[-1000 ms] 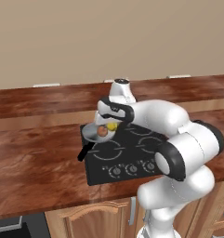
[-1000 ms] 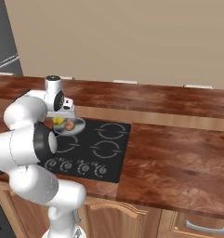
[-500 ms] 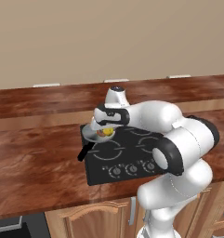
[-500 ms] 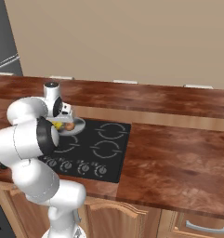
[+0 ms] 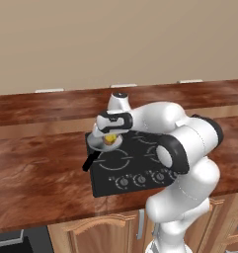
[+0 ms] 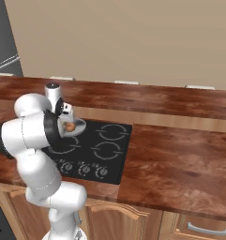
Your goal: Put the lemon and onion in the pan. Then turn on the rear left burner and set the heat to medium.
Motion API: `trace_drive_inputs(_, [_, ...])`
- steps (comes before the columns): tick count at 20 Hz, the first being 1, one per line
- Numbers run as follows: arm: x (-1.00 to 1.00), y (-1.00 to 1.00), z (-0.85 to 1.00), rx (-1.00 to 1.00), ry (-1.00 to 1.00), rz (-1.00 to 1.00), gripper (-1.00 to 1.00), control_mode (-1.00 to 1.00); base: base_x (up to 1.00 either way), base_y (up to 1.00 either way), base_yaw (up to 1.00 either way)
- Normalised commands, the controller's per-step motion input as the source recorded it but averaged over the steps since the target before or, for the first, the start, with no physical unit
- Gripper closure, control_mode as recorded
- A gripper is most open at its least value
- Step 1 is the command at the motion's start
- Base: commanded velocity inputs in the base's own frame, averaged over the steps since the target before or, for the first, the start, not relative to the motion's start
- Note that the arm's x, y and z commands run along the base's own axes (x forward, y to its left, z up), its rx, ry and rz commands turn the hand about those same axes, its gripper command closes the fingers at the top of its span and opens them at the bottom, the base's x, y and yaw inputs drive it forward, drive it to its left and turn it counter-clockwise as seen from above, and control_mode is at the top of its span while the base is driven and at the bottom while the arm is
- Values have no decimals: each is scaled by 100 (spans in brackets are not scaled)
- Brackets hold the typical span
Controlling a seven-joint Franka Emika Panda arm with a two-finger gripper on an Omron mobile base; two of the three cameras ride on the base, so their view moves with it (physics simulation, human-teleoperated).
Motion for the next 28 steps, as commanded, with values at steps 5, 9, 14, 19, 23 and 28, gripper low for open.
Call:
trace_drive_inputs(5, [32,2,0,0,0,0,100,-100,0,0,0])
trace_drive_inputs(9, [13,13,0,0,-2,0,100,-100,0,0,0])
trace_drive_inputs(14, [4,22,-5,0,-5,0,100,-100,0,0,0])
trace_drive_inputs(19, [10,14,-14,0,-3,0,100,-100,0,0,0])
trace_drive_inputs(23, [0,0,-20,-1,0,0,100,-100,0,0,0])
trace_drive_inputs(28, [0,0,-17,-2,0,0,100,-100,0,0,0])
